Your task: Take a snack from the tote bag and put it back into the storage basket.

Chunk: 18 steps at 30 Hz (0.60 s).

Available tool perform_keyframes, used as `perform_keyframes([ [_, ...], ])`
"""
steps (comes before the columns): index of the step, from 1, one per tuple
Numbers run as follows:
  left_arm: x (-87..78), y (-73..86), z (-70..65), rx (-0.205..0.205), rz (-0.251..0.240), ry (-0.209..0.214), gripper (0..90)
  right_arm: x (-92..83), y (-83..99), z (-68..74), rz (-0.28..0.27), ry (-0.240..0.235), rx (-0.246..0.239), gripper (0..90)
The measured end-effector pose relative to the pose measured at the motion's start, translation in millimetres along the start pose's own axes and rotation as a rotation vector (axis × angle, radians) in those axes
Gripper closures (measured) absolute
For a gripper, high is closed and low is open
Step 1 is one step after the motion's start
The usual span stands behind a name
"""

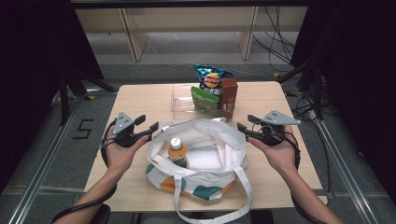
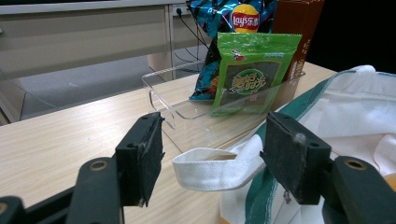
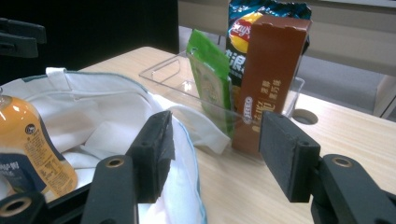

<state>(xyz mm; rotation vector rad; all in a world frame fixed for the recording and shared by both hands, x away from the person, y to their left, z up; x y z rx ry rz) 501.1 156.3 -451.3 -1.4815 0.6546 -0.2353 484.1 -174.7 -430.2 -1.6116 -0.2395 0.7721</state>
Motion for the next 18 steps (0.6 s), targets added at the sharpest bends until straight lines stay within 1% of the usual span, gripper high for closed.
perform_keyframes([
  [2, 0.9, 0.4, 0.2, -0.001, 0.002, 0.0, 37.2, -2.7, 2.9, 1.0, 0.009, -0.004, 0.024, 45.4],
  [3, 1.7, 0.4, 0.2, -0.002, 0.001, 0.001, 37.2, -4.6, 3.5, 0.0, 0.01, 0.01, 0.025, 45.4],
  [4, 2.0, 0.5, 0.3, -0.001, 0.005, 0.0, 37.2, -5.8, 3.5, -1.0, 0.007, 0.011, 0.023, 45.3],
  [5, 2.0, 0.1, 0.0, -0.001, 0.004, 0.002, 37.1, -7.5, 3.4, -3.9, 0.012, 0.01, 0.001, 45.3],
  [6, 1.4, -1.1, -0.6, -0.001, 0.0, 0.004, 36.9, -7.7, 2.2, -3.3, -0.006, 0.013, 0.023, 45.2],
  [7, 0.3, -2.8, -1.3, -0.006, -0.005, 0.005, 36.8, -8.8, 1.2, -4.8, -0.013, 0.019, 0.02, 45.2],
  [8, -1.0, -5.3, -1.9, -0.009, -0.013, 0.01, 36.7, -10.5, 1.8, -4.5, 0.001, 0.01, 0.02, 45.1],
  [9, -3.0, -7.2, -2.5, -0.012, -0.014, 0.012, 36.4, -11.2, 0.9, -5.6, -0.009, 0.022, 0.023, 45.1],
  [10, -3.8, -10.4, -3.9, -0.012, -0.029, 0.02, 36.3, -12.1, 0.8, -6.2, -0.006, 0.011, 0.012, 45.0],
  [11, -5.2, -12.5, -5.7, -0.012, -0.033, 0.023, 36.2, -12.3, 1.3, -5.3, -0.006, 0.011, 0.029, 45.0],
  [12, -6.0, -14.0, -7.8, -0.012, -0.037, 0.029, 36.2, -12.5, 1.0, -7.8, -0.014, 0.022, 0.02, 45.0],
  [13, -6.9, -14.8, -10.5, -0.014, -0.038, 0.037, 36.1, -14.2, 3.0, -9.2, 0.005, 0.026, 0.016, 44.9],
  [14, -7.8, -15.6, -13.6, -0.015, -0.041, 0.05, 36.1, -14.9, 4.7, -8.0, 0.011, 0.026, 0.038, 44.9],
  [15, -9.3, -16.0, -17.0, -0.017, -0.04, 0.06, 36.1, -15.3, 5.7, -9.7, 0.014, 0.028, 0.035, 44.9],
  [16, -10.6, -16.5, -20.4, -0.019, -0.041, 0.071, 36.0, -14.7, 5.5, -11.0, -0.008, 0.043, 0.039, 44.9],
  [17, -12.5, -17.4, -23.9, -0.022, -0.044, 0.081, 36.0, -15.5, 7.2, -9.4, 0.001, 0.023, 0.05, 44.9],
  [18, -14.4, -18.5, -27.6, -0.022, -0.046, 0.092, 35.9, -16.4, 8.0, -12.8, 0.001, 0.03, 0.024, 44.9],
])
Point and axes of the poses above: each handheld gripper's, and its own axes: x roughly forward along the jaws, y roughly out of its underside, z roughly to its left, the point moved 10 cm from there along x, roughly forward along the jaws, and after that the axes turned 1 degree about y, right-handed, at the moved point
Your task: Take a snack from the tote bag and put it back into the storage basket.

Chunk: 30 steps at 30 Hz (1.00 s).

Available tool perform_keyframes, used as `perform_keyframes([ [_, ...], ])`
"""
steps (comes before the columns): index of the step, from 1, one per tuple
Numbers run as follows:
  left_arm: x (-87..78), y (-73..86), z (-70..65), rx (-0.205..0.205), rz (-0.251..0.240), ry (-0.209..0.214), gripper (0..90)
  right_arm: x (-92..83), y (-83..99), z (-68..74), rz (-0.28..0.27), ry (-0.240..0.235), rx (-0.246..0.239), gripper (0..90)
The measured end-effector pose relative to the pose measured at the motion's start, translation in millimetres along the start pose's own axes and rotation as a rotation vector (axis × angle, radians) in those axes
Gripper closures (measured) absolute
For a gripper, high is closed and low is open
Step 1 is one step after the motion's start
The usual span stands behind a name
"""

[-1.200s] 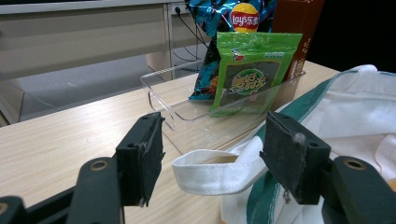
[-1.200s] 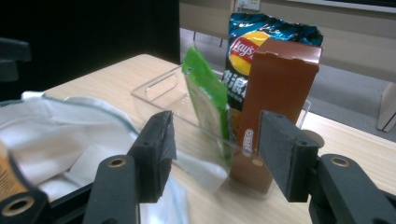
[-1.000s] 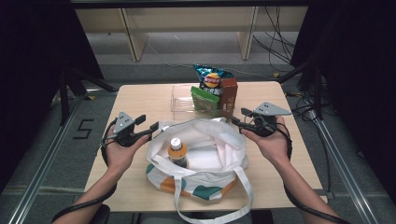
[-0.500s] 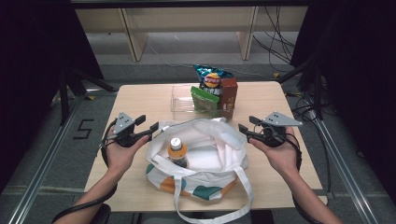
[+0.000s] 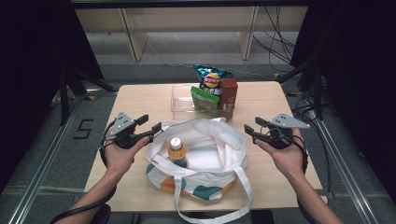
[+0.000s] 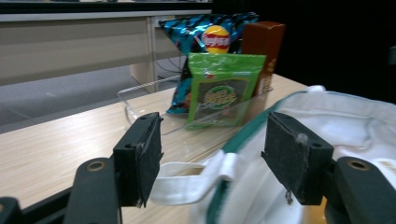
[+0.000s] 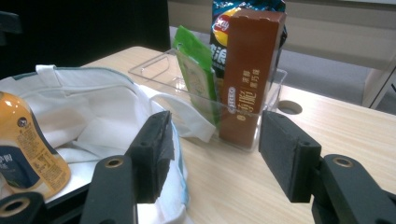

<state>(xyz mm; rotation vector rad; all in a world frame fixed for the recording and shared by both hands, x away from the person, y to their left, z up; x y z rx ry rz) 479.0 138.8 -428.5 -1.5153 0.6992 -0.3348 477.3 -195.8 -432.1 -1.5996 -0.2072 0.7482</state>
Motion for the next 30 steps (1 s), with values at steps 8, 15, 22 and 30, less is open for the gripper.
perform_keyframes([
  [8, -11.2, -7.9, -33.3, 0.013, -0.024, 0.098, 35.2, -3.3, 5.6, -5.9, 0.002, 0.016, 0.02, 44.8],
  [15, -10.9, -4.8, -58.8, 0.036, -0.011, 0.172, 35.2, -2.3, 6.7, -3.9, 0.01, 0.019, 0.04, 44.6],
  [22, -1.1, 10.3, -70.4, 0.051, 0.033, 0.213, 37.9, -1.1, 10.3, -4.2, 0.032, -0.002, 0.016, 44.5],
  [30, 6.1, 21.3, -74.8, 0.052, 0.059, 0.24, 41.5, 0.3, 10.2, -1.7, 0.026, -0.005, 0.034, 44.3],
])
Point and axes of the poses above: each handheld gripper's, and its own axes: x roughly forward along the jaws, y roughly out of its underside, z roughly to its left, the point moved 10 cm from there along x, roughly forward along the jaws, and after that the axes turned 1 degree about y, right-handed, at the moved point
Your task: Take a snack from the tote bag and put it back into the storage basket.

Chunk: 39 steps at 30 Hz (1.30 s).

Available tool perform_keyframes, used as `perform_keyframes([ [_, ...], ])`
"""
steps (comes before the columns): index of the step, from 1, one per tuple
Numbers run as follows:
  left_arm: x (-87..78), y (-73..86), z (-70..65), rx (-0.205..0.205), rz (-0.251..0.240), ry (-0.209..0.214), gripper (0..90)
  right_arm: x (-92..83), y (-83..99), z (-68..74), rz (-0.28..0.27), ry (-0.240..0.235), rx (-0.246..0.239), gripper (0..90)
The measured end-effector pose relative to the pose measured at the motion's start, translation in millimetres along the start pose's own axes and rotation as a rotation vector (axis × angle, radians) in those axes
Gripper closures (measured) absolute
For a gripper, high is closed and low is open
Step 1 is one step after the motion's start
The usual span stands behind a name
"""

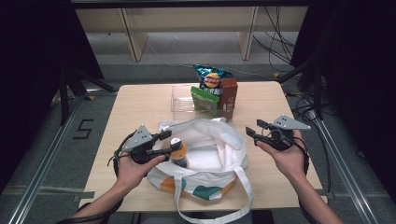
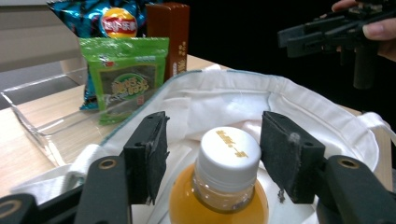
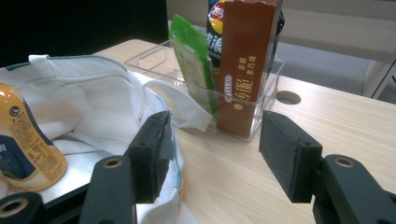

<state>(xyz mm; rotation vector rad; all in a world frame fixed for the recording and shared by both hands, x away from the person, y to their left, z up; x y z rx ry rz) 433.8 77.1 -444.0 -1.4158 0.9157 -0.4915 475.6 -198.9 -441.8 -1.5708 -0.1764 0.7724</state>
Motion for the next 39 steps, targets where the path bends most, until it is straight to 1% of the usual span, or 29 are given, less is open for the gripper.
perform_keyframes([
  [1, 0.7, 1.6, 0.1, 0.001, 0.008, -0.002, 41.9, 0.1, 0.2, -1.7, 0.003, 0.0, -0.019, 44.3],
  [2, 2.2, 2.3, -0.4, 0.0, 0.006, 0.006, 42.7, 0.1, 0.2, -3.2, 0.001, 0.015, -0.023, 44.4],
  [3, 2.7, 3.3, -0.1, 0.0, 0.012, 0.006, 43.4, 1.1, 0.2, -2.2, -0.012, 0.022, -0.008, 44.4],
  [4, 3.4, 4.2, 0.0, -0.004, 0.014, 0.006, 44.1, 1.8, -0.7, -3.9, -0.02, 0.022, -0.029, 44.4],
  [5, 4.0, 5.0, 0.2, -0.002, 0.017, 0.009, 45.1, 1.8, -0.6, -4.1, -0.019, 0.023, -0.029, 44.4],
  [6, 4.8, 5.7, -0.2, -0.003, 0.017, 0.013, 46.0, 0.2, 0.9, -3.9, 0.002, 0.014, -0.031, 44.4],
  [7, 5.4, 6.9, -0.2, -0.001, 0.022, 0.014, 47.1, 0.0, 1.2, -3.8, 0.006, 0.01, -0.03, 44.4],
  [9, 6.6, 9.7, -0.4, 0.0, 0.033, 0.019, 48.6, 0.0, 1.1, -3.9, 0.004, 0.01, -0.028, 44.4],
  [11, 7.5, 10.5, -0.8, -0.01, 0.029, 0.03, 49.9, -0.1, 1.1, -3.6, 0.005, 0.009, -0.028, 44.4],
  [13, 7.7, 10.6, -1.7, -0.002, 0.03, 0.035, 52.3, 0.5, 0.4, -3.9, -0.005, 0.014, -0.03, 44.4],
  [16, 8.3, 10.2, -4.3, 0.005, 0.024, 0.049, 57.1, 0.5, 1.9, -2.9, 0.003, 0.007, -0.019, 44.4],
  [17, 8.2, 10.1, -4.2, 0.004, 0.023, 0.048, 57.4, 0.6, 2.9, -0.7, 0.008, -0.001, 0.003, 44.4],
  [18, 8.4, 9.7, -4.2, -0.002, 0.021, 0.05, 57.8, 0.6, 3.2, -1.7, 0.005, 0.016, 0.008, 44.4],
  [19, 7.0, 10.5, -3.2, -0.008, 0.037, 0.04, 58.0, -0.6, 4.9, -1.3, 0.026, 0.006, 0.007, 44.4],
  [22, 6.6, 10.1, -3.1, -0.005, 0.034, 0.041, 58.4, 1.3, 4.6, -1.8, 0.012, -0.001, 0.0, 44.4],
  [24, 6.3, 9.8, -2.9, -0.005, 0.033, 0.039, 58.5, 1.3, 5.0, -4.6, 0.01, 0.014, -0.021, 44.5],
  [25, 6.2, 9.7, -2.8, -0.006, 0.033, 0.039, 58.6, 2.4, 4.9, -2.7, -0.004, 0.017, 0.003, 44.6],
  [26, 5.9, 9.5, -2.7, -0.008, 0.032, 0.038, 58.6, 2.0, 5.6, -2.3, 0.003, 0.015, 0.005, 44.6],
  [27, 6.1, 8.5, -2.9, -0.011, 0.023, 0.046, 58.6, 1.4, 6.8, -2.8, 0.016, 0.007, -0.012, 44.6],
  [28, 4.7, 7.7, -2.3, -0.018, 0.026, 0.038, 58.7, 2.6, 6.0, -2.4, 0.007, -0.002, -0.016, 44.6],
  [29, 4.4, 6.4, -2.2, -0.017, 0.02, 0.042, 58.7, 1.4, 6.5, -3.4, 0.014, 0.006, -0.018, 44.6],
  [31, 2.4, 3.0, -1.6, -0.022, 0.011, 0.039, 58.7, 2.7, 5.7, -2.5, 0.0, 0.002, -0.002, 44.7],
  [32, 1.8, 1.1, -1.6, -0.029, 0.003, 0.039, 58.7, 2.7, 5.9, -2.2, 0.002, -0.001, 0.004, 44.6],
  [33, 0.9, -0.6, -0.9, -0.024, 0.001, 0.037, 58.7, 2.2, 6.1, -2.8, 0.006, 0.0, 0.009, 44.7],
  [34, 0.5, -2.6, -0.9, -0.028, -0.009, 0.039, 58.7, 1.5, 6.2, -4.0, 0.005, 0.012, 0.013, 44.6],
  [35, -0.5, -4.2, -0.3, -0.026, -0.01, 0.036, 58.7, 1.6, 6.3, -4.7, 0.007, 0.007, 0.009, 44.7],
  [36, -1.4, -6.0, 0.0, -0.027, -0.014, 0.034, 58.7, 2.0, 5.3, -5.0, -0.007, 0.013, 0.014, 44.7],
  [38, -3.0, -9.2, 1.2, -0.028, -0.02, 0.028, 58.7, 2.2, 5.2, -5.6, -0.001, 0.006, 0.011, 44.7],
  [39, -3.0, -10.4, 0.9, -0.031, -0.026, 0.031, 58.7, 3.0, 3.4, -8.0, -0.018, 0.022, 0.002, 44.7],
])
Point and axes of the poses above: each handheld gripper's, and its own axes: x roughly forward along the jaws, y roughly out of its underside, z roughly to its left, the point moved 10 cm from there along x, roughly forward along the jaws, and after that the axes turned 1 degree about y, right-handed, at the moved point
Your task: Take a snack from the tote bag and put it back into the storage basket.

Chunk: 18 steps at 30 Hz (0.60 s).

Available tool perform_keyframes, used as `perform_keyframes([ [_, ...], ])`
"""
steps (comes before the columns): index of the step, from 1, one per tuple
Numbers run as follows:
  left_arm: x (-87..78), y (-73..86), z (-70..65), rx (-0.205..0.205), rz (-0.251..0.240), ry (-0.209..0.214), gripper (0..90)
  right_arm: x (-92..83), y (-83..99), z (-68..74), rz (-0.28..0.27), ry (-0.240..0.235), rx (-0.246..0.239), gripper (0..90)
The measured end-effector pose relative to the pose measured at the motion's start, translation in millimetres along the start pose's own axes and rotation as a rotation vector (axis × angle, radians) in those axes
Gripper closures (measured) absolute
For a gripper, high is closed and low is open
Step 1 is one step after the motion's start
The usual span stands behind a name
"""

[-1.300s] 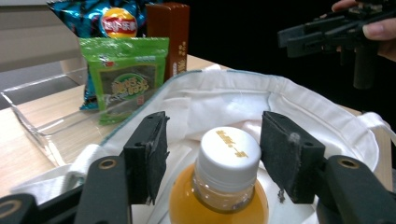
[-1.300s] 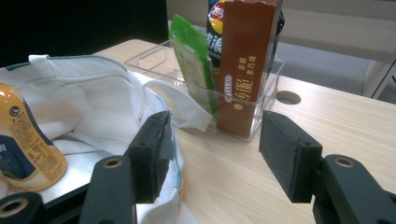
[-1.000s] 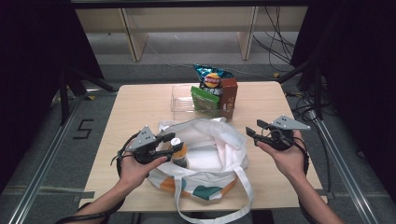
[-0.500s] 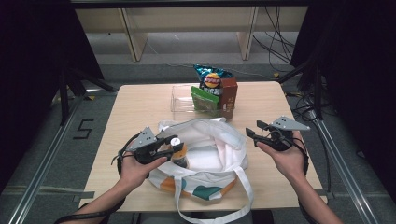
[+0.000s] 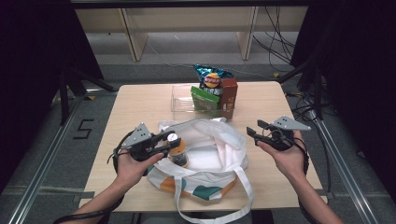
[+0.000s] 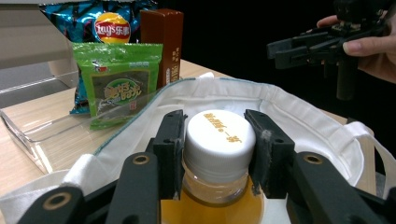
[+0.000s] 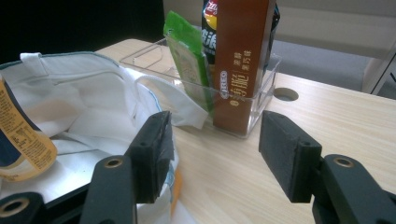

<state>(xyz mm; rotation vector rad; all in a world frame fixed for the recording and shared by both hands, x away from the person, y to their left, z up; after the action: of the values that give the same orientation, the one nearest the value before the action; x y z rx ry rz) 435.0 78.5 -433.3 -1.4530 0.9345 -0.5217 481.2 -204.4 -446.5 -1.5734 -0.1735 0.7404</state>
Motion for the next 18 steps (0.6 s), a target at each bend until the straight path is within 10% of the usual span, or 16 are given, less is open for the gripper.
perform_keyframes([
  [18, -5.4, -18.0, 0.8, -0.01, -0.035, -0.011, 58.8, -0.4, -1.8, 0.1, 0.008, -0.002, 0.012, 44.6],
])
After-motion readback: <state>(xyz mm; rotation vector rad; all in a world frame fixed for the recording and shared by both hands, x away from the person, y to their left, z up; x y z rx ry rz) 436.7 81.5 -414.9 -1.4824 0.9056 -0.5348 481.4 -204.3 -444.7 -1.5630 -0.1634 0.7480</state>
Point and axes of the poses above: each handheld gripper's, and its own axes: x roughly forward along the jaws, y roughly out of its underside, z roughly to its left, the point moved 10 cm from there along x, roughly forward along the jaws, and after that the axes turned 1 degree about y, right-handed, at the moved point
